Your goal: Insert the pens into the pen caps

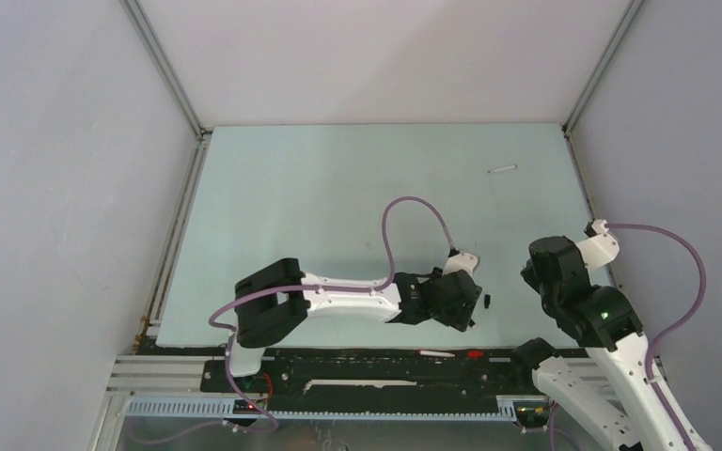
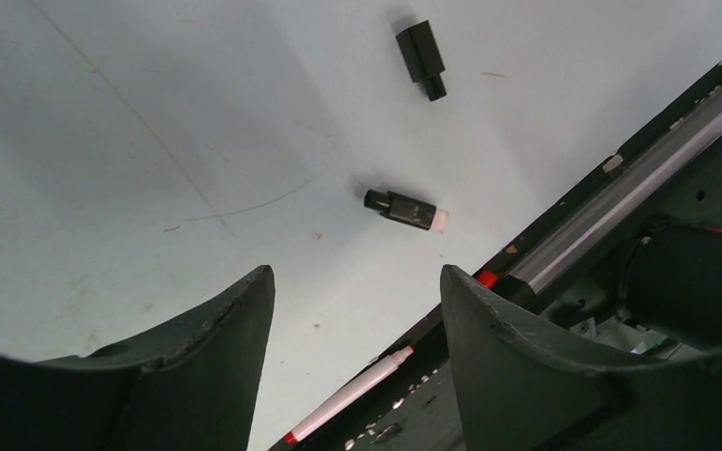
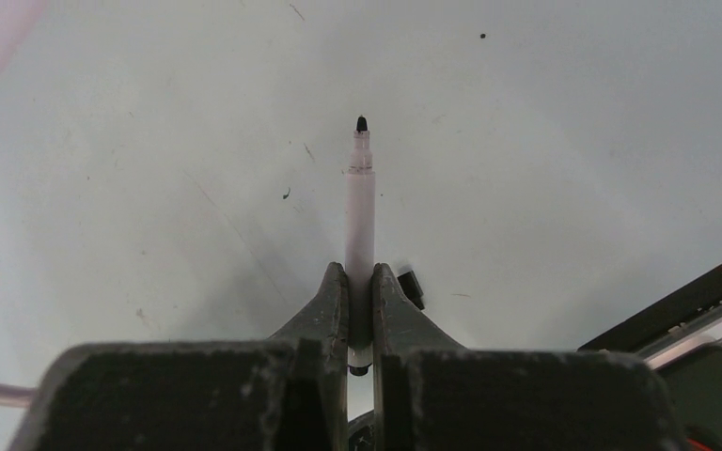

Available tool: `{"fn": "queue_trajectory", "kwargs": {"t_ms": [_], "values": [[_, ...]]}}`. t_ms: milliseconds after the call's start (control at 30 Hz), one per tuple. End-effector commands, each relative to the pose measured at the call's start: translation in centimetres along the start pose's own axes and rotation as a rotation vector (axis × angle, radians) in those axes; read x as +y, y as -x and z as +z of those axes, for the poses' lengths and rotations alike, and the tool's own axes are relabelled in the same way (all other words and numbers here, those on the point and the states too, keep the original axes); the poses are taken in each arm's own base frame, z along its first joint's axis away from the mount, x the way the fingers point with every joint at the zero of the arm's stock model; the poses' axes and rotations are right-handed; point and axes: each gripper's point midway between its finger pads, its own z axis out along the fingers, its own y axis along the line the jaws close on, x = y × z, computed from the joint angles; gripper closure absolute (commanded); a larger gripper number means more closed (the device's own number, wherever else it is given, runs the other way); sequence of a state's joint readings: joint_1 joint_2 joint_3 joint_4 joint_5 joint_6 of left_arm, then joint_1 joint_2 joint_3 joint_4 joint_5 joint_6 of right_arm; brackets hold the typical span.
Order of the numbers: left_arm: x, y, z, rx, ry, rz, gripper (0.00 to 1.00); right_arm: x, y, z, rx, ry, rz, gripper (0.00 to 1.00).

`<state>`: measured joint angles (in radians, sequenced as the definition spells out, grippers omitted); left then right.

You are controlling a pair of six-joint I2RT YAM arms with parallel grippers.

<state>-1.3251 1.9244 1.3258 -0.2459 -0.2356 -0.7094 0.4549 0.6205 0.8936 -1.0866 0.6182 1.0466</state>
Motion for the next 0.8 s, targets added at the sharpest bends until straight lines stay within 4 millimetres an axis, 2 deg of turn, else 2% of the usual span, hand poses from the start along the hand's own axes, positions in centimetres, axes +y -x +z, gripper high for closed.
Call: {"fn": "queue_trajectory", "kwargs": {"t_ms": [0,167,267,600,767], "values": [[-1.5,2.1,0.4,-0.041,0.015,-0.042,0.32,-0.5,1.3,-0.8,-0.042,0.0,-0.005,1.0],[-2.4,1.6,1.7,-0.012,0.035,-0.024,0.32,-0.9,1.6,-1.1,-0.053,0.003,-0.006,1.0],[-2.8,1.4,2.3,-0.004,0.039,-0.022,0.35,-1.1,1.8,-1.3,-0.058,0.002,-0.006,1.0],[-3.5,0.0,5.0,0.042,0.032,0.0,0.39,-1.5,2.2,-1.9,-0.07,0.011,-0.007,1.0],[-3.4,-0.6,5.3,0.058,0.039,0.009,0.47,-1.5,2.2,-1.9,-0.07,0.013,-0.014,1.0]]}}
